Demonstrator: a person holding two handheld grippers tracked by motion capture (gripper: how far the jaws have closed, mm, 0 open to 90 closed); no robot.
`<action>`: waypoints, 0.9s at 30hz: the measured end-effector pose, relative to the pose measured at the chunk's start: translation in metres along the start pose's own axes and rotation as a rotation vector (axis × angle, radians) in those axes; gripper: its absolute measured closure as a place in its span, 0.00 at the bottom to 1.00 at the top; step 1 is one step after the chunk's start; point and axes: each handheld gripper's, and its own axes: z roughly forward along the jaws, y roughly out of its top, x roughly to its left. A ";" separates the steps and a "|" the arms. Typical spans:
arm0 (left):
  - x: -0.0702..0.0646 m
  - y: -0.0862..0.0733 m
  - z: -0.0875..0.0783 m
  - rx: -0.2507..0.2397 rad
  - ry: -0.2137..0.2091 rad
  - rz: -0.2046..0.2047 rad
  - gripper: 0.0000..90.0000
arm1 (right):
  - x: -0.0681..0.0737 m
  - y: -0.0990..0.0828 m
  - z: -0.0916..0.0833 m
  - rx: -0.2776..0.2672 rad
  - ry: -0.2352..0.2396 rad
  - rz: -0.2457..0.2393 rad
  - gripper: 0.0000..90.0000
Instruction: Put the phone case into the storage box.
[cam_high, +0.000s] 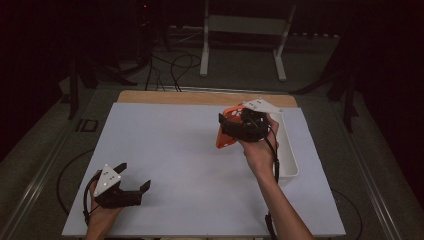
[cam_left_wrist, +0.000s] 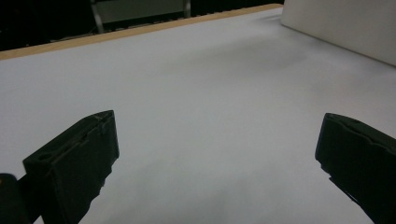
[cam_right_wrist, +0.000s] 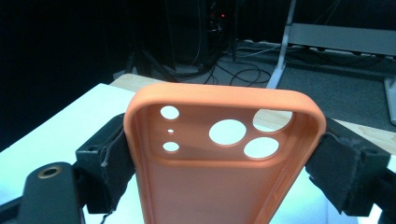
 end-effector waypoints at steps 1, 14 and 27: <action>0.000 0.000 0.000 0.000 0.000 0.000 0.00 | 0.000 0.000 0.000 0.000 0.000 0.000 0.18; 0.000 0.000 0.001 0.001 0.000 0.000 0.00 | -0.004 0.006 0.004 -0.003 -0.020 0.004 0.18; -0.001 0.000 0.002 0.007 -0.002 0.007 0.00 | -0.012 0.010 0.008 0.001 -0.044 0.011 0.18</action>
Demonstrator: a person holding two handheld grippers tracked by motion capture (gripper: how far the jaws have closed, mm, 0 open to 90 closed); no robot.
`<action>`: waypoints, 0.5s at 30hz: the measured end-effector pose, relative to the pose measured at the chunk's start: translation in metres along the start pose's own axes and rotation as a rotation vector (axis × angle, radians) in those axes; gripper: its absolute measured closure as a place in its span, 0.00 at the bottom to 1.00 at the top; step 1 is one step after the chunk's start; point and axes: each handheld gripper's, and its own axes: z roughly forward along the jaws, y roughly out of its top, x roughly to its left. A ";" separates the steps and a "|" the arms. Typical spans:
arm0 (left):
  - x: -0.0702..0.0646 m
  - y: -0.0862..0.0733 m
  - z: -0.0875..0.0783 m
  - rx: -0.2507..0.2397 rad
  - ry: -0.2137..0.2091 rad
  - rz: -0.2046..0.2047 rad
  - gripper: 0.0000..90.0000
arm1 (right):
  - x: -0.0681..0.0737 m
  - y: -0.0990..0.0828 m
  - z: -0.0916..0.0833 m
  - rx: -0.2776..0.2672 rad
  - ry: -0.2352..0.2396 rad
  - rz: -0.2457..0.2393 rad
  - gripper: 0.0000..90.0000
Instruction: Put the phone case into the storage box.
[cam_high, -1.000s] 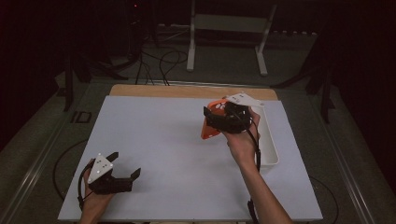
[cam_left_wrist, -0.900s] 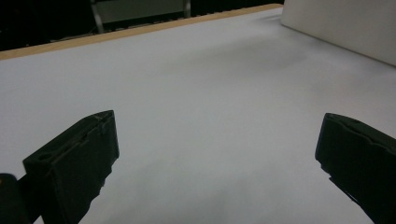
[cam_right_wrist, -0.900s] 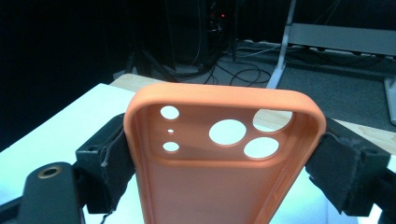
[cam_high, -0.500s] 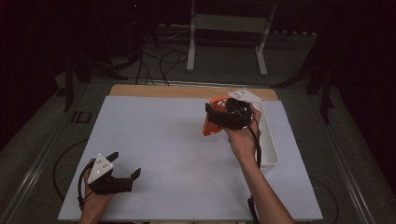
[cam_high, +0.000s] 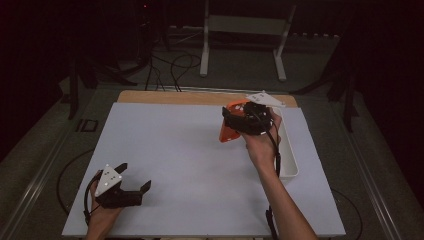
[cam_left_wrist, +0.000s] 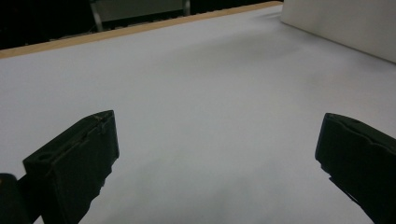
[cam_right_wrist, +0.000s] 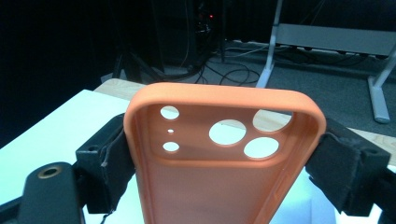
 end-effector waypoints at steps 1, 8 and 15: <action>0.000 0.000 0.000 0.000 -0.001 0.000 0.00 | 0.000 0.000 0.000 0.000 0.000 0.000 0.18; -0.001 0.000 0.001 0.002 -0.001 0.003 0.00 | -0.004 0.001 0.004 0.003 -0.011 0.011 0.18; -0.001 0.000 0.000 -0.002 0.001 0.000 0.00 | -0.008 0.002 0.006 0.001 -0.017 0.016 0.18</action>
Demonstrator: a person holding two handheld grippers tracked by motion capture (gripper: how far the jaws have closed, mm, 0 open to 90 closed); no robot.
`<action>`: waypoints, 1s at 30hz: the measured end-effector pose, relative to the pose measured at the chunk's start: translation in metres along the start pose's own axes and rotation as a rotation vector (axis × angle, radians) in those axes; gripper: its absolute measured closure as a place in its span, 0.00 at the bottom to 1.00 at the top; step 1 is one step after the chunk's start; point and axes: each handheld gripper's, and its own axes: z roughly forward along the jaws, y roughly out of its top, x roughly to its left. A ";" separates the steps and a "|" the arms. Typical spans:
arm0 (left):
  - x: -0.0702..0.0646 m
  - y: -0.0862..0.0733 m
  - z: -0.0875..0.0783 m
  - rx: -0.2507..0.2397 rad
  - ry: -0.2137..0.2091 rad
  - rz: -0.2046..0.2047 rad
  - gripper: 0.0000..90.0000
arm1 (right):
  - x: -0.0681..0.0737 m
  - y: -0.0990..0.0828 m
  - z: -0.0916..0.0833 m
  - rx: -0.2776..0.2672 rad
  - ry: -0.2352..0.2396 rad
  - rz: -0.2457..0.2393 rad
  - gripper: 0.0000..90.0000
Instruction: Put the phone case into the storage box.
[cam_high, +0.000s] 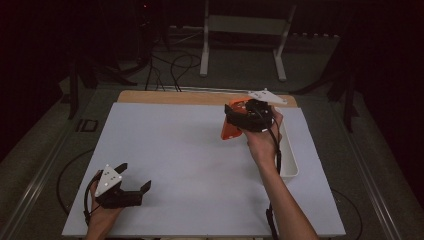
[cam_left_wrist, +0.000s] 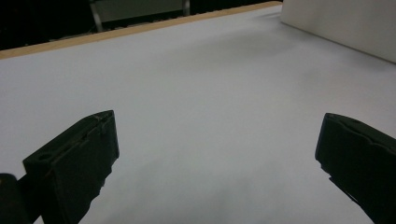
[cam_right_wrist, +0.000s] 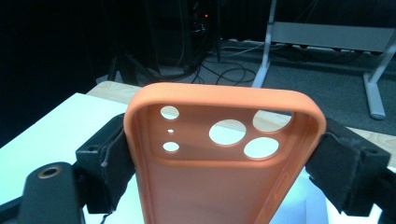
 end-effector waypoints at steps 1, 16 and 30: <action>0.000 0.000 0.000 0.000 0.000 0.000 0.00 | -0.001 0.000 0.000 0.000 0.002 0.003 0.18; 0.000 0.000 0.000 0.001 -0.002 0.002 0.00 | -0.010 0.006 0.005 -0.008 -0.023 0.005 0.18; 0.000 0.000 0.000 -0.001 -0.001 0.000 0.00 | -0.020 0.007 0.014 -0.005 -0.041 0.006 0.18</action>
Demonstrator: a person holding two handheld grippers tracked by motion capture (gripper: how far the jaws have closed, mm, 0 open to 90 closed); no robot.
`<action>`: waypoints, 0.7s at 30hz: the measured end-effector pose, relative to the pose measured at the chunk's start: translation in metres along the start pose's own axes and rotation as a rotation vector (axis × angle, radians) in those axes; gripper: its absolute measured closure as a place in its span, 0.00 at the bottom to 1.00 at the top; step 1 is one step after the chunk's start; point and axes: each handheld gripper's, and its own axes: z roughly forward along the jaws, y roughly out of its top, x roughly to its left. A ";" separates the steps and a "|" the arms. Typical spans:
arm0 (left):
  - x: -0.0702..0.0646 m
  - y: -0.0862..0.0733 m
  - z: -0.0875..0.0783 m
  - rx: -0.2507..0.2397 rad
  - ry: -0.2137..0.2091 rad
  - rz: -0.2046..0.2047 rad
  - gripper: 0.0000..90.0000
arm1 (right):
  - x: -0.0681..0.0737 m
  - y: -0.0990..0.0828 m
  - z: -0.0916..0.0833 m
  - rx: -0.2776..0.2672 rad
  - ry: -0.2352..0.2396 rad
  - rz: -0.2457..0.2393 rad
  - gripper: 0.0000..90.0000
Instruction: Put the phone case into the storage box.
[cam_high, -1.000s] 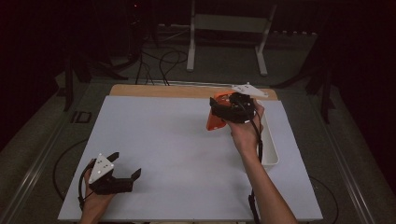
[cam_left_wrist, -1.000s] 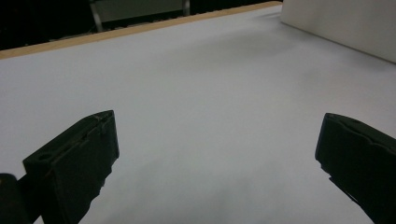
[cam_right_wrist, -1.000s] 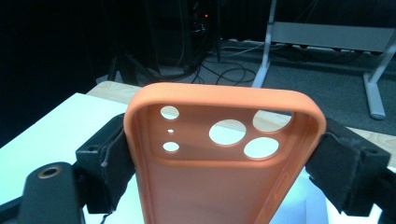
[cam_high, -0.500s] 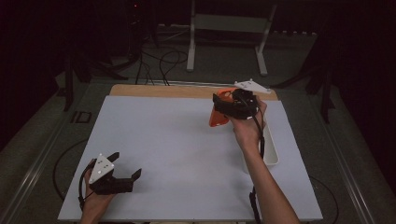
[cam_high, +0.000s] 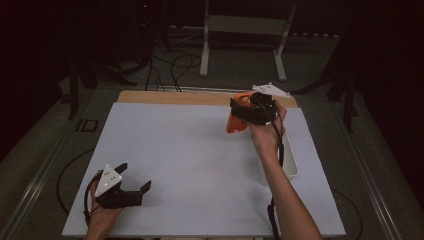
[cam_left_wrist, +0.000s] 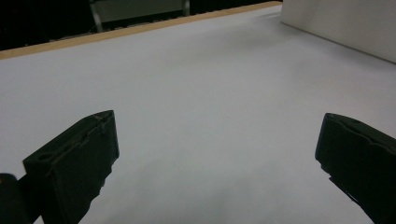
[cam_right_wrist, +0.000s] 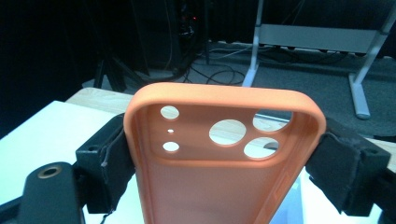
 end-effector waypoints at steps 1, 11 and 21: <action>0.000 0.000 0.000 -0.001 0.000 0.000 0.00 | 0.000 0.000 0.001 0.001 -0.003 -0.003 0.18; 0.000 0.000 0.001 0.002 0.000 0.003 0.00 | -0.006 0.001 0.004 0.001 -0.024 -0.016 0.18; 0.000 0.000 0.001 0.003 -0.002 0.004 0.00 | -0.014 0.004 0.007 -0.007 -0.038 -0.004 0.18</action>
